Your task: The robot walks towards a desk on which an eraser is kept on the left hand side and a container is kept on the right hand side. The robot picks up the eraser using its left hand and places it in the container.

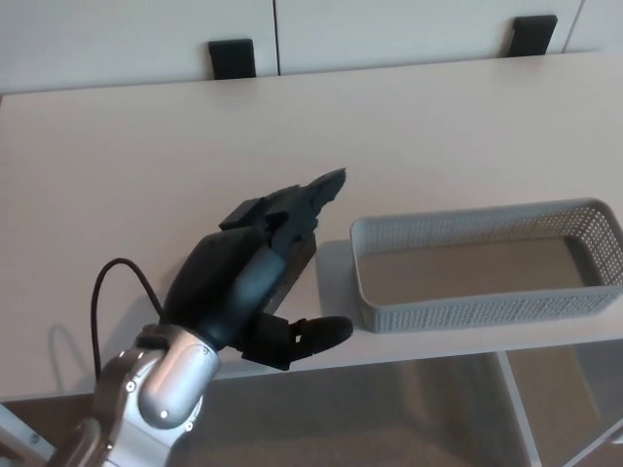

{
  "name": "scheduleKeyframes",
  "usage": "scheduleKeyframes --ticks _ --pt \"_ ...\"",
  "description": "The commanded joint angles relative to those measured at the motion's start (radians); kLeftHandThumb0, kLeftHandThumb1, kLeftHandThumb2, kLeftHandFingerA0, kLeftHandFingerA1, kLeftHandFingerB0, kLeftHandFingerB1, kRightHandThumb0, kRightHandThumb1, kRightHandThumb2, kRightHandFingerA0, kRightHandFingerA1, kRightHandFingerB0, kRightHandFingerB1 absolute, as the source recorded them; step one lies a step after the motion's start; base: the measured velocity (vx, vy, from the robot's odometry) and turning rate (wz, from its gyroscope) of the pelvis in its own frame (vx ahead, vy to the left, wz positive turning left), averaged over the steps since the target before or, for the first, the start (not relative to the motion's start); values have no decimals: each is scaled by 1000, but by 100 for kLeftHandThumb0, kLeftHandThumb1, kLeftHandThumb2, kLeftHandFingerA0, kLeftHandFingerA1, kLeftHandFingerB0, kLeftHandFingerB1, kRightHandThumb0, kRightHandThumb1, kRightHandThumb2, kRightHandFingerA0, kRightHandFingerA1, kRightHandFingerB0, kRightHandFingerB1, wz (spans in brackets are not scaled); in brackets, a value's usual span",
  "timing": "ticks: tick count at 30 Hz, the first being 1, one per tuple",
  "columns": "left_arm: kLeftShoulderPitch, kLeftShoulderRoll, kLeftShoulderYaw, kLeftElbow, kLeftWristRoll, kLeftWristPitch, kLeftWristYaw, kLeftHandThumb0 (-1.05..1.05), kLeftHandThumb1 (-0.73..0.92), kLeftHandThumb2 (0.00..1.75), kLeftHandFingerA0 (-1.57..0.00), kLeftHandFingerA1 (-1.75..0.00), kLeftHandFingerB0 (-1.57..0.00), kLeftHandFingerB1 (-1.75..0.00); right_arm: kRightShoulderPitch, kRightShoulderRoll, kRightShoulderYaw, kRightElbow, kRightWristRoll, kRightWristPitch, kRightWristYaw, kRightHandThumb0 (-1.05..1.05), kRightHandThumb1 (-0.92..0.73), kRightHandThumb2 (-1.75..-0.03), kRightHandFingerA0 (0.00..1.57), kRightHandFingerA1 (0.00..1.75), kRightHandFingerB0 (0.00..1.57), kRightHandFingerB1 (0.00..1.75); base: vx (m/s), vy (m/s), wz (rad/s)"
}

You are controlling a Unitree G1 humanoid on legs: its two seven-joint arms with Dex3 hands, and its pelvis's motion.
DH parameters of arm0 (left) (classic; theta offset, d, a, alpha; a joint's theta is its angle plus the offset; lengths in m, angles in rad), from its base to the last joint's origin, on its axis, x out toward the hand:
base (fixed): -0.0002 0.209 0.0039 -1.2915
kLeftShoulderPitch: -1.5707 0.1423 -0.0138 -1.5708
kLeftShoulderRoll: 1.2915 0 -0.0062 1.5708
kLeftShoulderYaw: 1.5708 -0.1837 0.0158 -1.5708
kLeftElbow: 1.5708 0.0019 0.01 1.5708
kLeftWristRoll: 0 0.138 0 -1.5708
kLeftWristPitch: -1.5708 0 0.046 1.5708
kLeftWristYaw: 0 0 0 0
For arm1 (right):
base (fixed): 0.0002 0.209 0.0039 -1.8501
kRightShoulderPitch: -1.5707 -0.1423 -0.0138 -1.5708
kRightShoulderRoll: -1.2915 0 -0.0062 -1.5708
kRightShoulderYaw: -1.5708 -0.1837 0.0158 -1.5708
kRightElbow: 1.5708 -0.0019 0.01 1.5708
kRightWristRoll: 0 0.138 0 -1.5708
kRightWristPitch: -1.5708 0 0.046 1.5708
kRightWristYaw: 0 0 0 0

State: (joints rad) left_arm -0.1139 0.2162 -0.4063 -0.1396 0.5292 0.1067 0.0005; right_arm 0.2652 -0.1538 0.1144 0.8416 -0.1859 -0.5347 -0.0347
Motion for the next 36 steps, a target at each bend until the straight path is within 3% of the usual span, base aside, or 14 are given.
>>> scheduleKeyframes --ticks 1,3,4,5,6,7,8,9,19,20,21,29,30,36 --pt "-33 -14 -18 97 309 201 199 -104 54 97 0 -23 0 -12 -1 -35 7 -3 -39 -10 -27 -32 -64 -59 75 51 53 42 0 0 0" --pt "-34 -9 -16 105 314 196 203 -105 54 97 0 -22 0 -11 0 -34 7 -7 -37 -10 -23 -33 -64 -59 75 53 53 43 0 0 0" --pt "-36 -9 -16 114 321 197 211 -105 54 98 0 -22 0 -11 8 -32 6 -18 -31 -6 -16 -40 -53 -80 68 62 48 54 0 0 0" --pt "-35 -11 -15 120 322 195 218 -105 54 98 0 -22 0 -11 10 -31 6 -18 -31 -5 -15 -40 -53 -80 68 62 48 54 0 0 0" --pt "-33 -12 -13 121 321 195 216 -105 54 97 0 -22 0 -11 8 -31 6 -16 -30 -5 -15 -40 -52 -80 69 63 48 54 0 0 0" --pt "-31 -13 -11 125 318 192 216 -105 54 97 0 -21 0 -11 7 -30 6 -16 -29 -2 -14 -33 -63 -59 75 52 53 43 0 0 0" --pt "-29 -15 -11 129 318 193 216 -105 54 96 0 -20 0 -11 6 -30 6 -17 -28 -1 -11 -40 -52 -80 69 63 48 54 0 0 0" --pt "-28 -17 -12 132 324 197 218 -105 54 97 0 -21 0 -12 4 -29 6 -13 -28 -5 -11 -32 -63 -59 75 53 53 43 0 0 0" --pt "-44 -18 -18 198 359 206 228 -103 53 96 0 -19 -4 -11 9 -23 8 -18 -27 3 -8 -33 -63 -59 74 53 54 43 0 0 0" --pt "-45 -20 -18 204 363 208 230 -93 46 92 0 -23 -2 -18 9 -23 9 -17 -29 3 -10 -33 -63 -59 75 53 54 43 0 0 0" --pt "-48 -21 -17 214 364 208 233 -101 51 96 0 -20 0 -11 7 -24 10 -14 -31 0 -11 -32 -63 -59 75 53 54 43 0 0 0" --pt "-57 -29 -9 273 357 198 245 -95 48 94 0 -23 -6 -15 2 -22 12 -1 -36 -10 -19 -32 -63 -59 75 53 53 43 0 0 0" --pt "-57 -29 -8 281 352 190 248 -98 49 95 0 -22 0 -15 2 -21 12 -3 -35 -13 -20 -32 -63 -59 75 53 54 43 0 0 0" --pt "-63 -40 -28 291 373 221 213 -96 48 96 0 -21 0 -14 -4 -23 13 -10 -34 -6 -15 -32 -63 -59 75 53 54 43 0 0 0"
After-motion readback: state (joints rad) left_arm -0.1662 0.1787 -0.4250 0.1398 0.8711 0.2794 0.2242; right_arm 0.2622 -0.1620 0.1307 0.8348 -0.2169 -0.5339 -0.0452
